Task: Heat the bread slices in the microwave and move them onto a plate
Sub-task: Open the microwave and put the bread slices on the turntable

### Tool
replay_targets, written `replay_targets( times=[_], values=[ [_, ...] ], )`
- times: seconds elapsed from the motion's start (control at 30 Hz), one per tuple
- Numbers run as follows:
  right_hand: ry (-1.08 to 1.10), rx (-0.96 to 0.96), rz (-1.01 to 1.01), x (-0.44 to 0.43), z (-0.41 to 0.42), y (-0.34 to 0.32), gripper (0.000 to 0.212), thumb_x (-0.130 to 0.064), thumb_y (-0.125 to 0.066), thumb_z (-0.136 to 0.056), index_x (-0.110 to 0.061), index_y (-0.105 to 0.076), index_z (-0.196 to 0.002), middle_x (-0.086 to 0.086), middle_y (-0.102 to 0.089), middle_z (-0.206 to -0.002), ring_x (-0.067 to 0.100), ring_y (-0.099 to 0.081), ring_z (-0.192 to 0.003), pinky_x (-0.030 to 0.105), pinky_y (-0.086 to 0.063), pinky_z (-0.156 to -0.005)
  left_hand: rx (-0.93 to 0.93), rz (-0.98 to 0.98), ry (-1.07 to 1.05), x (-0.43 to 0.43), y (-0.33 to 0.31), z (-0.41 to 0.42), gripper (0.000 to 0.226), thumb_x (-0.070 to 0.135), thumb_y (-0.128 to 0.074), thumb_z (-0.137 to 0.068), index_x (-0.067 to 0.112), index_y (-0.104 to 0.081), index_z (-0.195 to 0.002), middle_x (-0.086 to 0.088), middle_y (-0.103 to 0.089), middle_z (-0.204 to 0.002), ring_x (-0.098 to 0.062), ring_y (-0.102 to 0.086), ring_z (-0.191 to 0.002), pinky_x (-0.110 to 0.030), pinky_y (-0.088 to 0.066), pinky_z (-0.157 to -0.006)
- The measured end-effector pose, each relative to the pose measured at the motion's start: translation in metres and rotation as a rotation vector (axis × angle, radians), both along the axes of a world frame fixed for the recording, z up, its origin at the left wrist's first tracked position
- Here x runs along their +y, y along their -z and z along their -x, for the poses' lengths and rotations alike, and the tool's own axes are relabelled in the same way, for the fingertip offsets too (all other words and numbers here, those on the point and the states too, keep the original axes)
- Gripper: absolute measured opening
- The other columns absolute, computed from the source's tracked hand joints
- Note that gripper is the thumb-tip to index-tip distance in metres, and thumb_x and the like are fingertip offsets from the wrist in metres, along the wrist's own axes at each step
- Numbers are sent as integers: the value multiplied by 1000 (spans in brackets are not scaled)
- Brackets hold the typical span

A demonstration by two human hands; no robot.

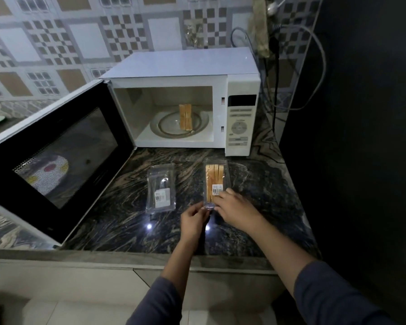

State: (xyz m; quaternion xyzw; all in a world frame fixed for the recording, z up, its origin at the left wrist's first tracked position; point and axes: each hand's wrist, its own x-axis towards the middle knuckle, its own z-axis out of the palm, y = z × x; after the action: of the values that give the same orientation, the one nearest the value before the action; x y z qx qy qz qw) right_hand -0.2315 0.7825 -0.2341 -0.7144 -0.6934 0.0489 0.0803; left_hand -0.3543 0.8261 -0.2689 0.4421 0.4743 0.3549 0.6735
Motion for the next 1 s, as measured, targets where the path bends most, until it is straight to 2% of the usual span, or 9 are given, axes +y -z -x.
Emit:
replay_targets(
  times=[0.13,0.27,0.37,0.47,0.6,0.7,0.83,1.0],
  values=[
    [25,104,29,8,4,4,31,-8,-41,-94,-12,-53,-122,8,-52,-123,25,-43,-115,37,-43,-93,-45,20,32,-2,-4,4,18,-6,-55,-85,-1,-66,-98,-12,-69,-82,-16,-64,-73,-17,-50,-58],
    [38,138,52,12,1,4,27,-5,-43,-92,-12,-57,-113,9,-56,-116,26,-47,-111,36,-43,-90,-59,53,21,0,-6,3,14,-8,-60,-82,1,-70,-86,-9,-68,-68,-10,-62,-56,-18,-47,-51],
    [56,178,74,16,2,2,22,-5,-43,-92,-8,-58,-108,12,-57,-112,28,-47,-107,34,-40,-84,-47,79,-3,2,-6,-1,11,-7,-62,-80,2,-69,-80,-14,-66,-69,-14,-60,-56,-20,-48,-50],
    [67,207,106,19,2,0,18,-6,-45,-93,-6,-59,-104,14,-57,-109,29,-48,-104,29,-34,-76,-36,84,-30,3,-5,-3,11,-7,-61,-81,2,-67,-82,-13,-66,-72,-13,-61,-58,-18,-49,-51],
    [101,256,151,24,0,0,12,-7,-48,-92,-6,-59,-94,13,-58,-102,23,-48,-89,31,-38,-74,-40,67,-34,3,0,-2,13,-6,-62,-82,5,-68,-83,-13,-68,-79,-21,-64,-72,-26,-52,-66],
    [99,273,211,29,-3,-2,13,-10,-47,-92,-4,-59,-90,14,-55,-95,22,-49,-83,30,-38,-70,-35,90,-52,4,2,-3,14,-6,-61,-82,-1,-68,-92,-14,-69,-83,-25,-64,-78,-33,-53,-75],
    [80,293,296,33,-6,-11,18,-11,-44,-94,-14,-51,-77,10,-52,-87,22,-49,-78,30,-37,-65,-26,140,-76,7,1,-5,17,-10,-59,-81,0,-66,-92,-19,-68,-86,-25,-63,-76,-31,-52,-70],
    [78,293,365,33,-12,-17,18,-10,-44,-92,-15,-55,-79,8,-55,-87,22,-51,-78,30,-38,-66,2,186,-77,6,2,-8,21,-8,-63,-79,-2,-65,-99,-23,-68,-92,-24,-63,-71,-30,-52,-63]
  ],
)
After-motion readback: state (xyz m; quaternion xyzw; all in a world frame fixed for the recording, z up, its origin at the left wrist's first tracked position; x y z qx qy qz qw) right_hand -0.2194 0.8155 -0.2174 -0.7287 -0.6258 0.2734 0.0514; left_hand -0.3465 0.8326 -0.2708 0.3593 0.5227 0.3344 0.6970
